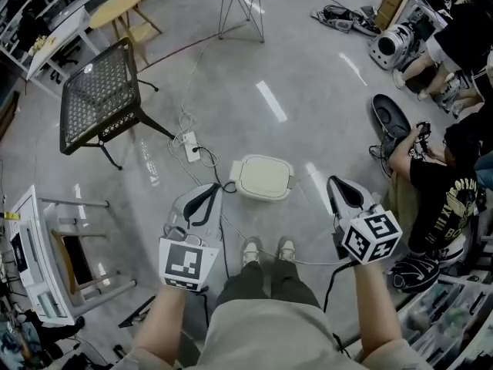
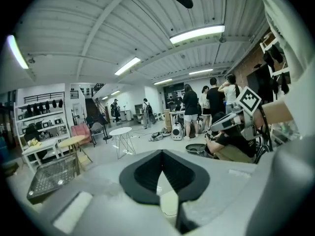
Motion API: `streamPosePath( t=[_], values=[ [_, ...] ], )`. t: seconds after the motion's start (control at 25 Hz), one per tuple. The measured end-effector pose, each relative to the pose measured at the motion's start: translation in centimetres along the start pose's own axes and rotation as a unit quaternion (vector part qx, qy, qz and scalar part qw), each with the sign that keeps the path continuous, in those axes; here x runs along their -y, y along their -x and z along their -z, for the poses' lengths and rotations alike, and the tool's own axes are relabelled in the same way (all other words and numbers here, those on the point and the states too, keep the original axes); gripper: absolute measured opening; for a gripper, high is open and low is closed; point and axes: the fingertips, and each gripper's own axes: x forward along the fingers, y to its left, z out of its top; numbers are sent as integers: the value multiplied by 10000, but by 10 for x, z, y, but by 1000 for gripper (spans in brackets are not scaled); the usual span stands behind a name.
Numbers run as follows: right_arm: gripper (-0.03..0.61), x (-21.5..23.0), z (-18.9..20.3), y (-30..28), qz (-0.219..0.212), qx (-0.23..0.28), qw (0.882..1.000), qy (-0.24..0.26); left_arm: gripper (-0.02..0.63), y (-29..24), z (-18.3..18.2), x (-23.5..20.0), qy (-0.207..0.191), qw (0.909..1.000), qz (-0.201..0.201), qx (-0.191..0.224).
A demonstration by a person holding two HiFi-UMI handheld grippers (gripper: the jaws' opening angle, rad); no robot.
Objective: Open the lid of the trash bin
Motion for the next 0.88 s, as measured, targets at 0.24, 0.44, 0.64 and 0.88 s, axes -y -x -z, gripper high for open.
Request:
streamPosePath(
  t=[0.24, 0.44, 0.64, 0.88],
  values=[
    [3, 60, 69, -70, -35, -568, 9970, -527, 2, -49, 42, 13, 477, 9980, 148, -383],
    [3, 89, 136, -127, -34, -1084, 9917, -696, 3, -91, 97, 13, 558, 9957, 191, -721],
    [3, 111, 205, -180, -37, -1560, 9852, -712, 3, -138, 162, 6, 764, 9919, 142, -1003],
    [3, 136, 304, -226, -39, -2019, 9771, -667, 3, -178, 266, 8, 964, 9854, 58, -1405]
  ],
)
